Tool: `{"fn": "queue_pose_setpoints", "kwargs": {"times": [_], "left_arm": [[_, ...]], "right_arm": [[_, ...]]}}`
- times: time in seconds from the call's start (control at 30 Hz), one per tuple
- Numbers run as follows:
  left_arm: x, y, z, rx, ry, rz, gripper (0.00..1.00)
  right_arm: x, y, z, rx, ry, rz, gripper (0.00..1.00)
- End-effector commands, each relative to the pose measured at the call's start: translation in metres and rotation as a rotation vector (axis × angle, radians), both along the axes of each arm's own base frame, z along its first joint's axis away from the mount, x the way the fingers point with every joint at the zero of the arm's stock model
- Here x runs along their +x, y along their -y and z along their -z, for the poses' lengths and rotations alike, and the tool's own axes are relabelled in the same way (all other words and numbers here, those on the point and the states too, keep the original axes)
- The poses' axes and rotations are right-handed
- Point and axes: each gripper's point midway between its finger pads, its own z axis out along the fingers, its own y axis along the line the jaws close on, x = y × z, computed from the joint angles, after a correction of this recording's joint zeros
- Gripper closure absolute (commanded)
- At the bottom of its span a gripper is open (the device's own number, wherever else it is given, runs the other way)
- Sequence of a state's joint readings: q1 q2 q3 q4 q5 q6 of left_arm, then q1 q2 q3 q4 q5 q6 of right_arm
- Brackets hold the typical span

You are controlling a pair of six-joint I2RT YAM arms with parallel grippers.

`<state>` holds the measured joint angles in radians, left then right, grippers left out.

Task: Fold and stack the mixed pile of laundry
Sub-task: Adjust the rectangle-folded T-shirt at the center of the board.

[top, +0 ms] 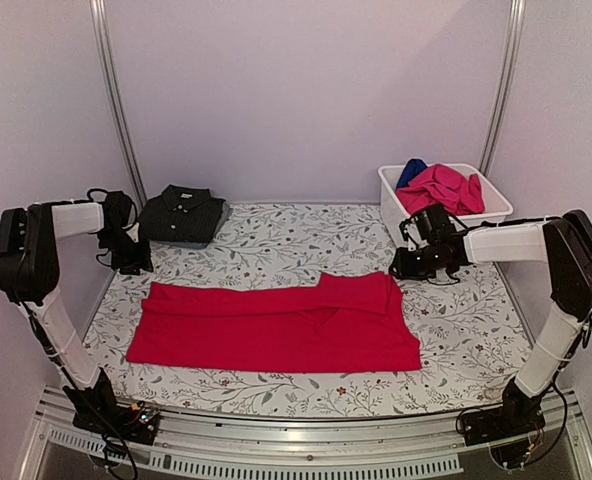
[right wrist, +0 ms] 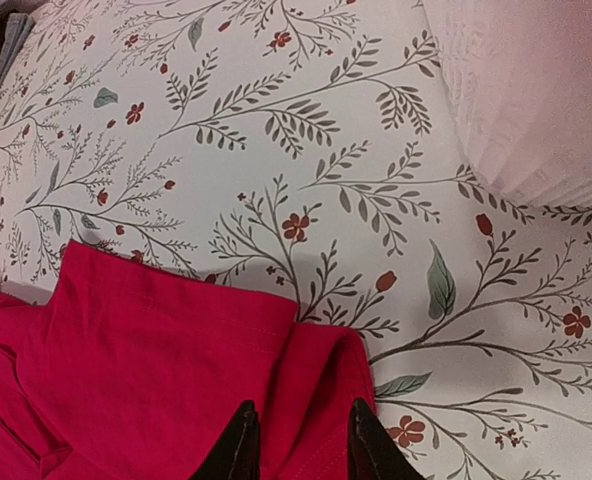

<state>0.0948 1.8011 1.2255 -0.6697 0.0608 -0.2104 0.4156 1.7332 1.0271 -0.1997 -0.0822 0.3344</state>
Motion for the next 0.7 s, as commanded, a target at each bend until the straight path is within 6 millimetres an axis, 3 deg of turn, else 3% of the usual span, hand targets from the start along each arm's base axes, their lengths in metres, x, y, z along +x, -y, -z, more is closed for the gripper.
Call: {"fn": "queue_pose_setpoints", "kwargs": {"times": [0.0, 0.47, 0.67], "left_arm": [[0.005, -0.003, 0.003, -0.002, 0.007, -0.01, 0.61], [0.007, -0.005, 0.019, -0.03, -0.013, -0.024, 0.58], [0.009, -0.006, 0.017, -0.077, 0.014, -0.039, 0.59]], "right_arm": [[0.01, -0.005, 0.009, 0.031, -0.013, 0.015, 0.71], [0.017, -0.012, 0.029, 0.049, -0.065, 0.033, 0.74], [0.012, -0.011, 0.039, 0.044, -0.098, 0.033, 0.8]]}}
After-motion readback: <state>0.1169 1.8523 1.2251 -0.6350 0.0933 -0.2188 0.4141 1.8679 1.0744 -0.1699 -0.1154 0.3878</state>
